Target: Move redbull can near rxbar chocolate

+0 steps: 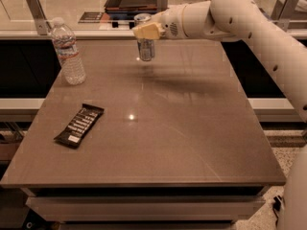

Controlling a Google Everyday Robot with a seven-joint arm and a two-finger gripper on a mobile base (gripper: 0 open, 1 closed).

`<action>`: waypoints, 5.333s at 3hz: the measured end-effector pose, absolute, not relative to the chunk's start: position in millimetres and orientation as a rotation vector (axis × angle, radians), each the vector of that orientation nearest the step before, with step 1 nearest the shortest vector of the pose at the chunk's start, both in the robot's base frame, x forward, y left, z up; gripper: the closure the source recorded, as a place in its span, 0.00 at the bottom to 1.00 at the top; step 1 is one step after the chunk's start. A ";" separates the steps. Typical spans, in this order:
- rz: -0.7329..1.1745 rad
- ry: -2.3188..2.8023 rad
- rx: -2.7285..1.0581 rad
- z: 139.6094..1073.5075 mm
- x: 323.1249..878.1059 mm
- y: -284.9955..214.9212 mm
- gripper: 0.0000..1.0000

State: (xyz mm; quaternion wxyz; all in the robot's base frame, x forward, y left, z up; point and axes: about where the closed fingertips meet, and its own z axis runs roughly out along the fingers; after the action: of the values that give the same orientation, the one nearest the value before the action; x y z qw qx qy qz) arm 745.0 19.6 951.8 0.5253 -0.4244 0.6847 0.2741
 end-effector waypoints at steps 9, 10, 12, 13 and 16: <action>0.790 1.589 -1.208 923.0 531.3 113.1 1.00; 0.736 1.561 -1.196 912.8 517.6 114.5 1.00; 0.693 1.530 -1.179 906.3 508.3 111.0 0.84; 0.692 1.528 -1.183 907.0 507.1 112.9 0.60; 0.693 1.520 -1.196 909.3 503.6 118.6 0.00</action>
Offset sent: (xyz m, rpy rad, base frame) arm -0.0951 0.0112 0.0027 -0.0303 -0.0204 0.0607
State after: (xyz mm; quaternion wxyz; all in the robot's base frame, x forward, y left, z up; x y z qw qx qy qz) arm 503.6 118.6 909.3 0.5171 -0.4982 0.6333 0.2885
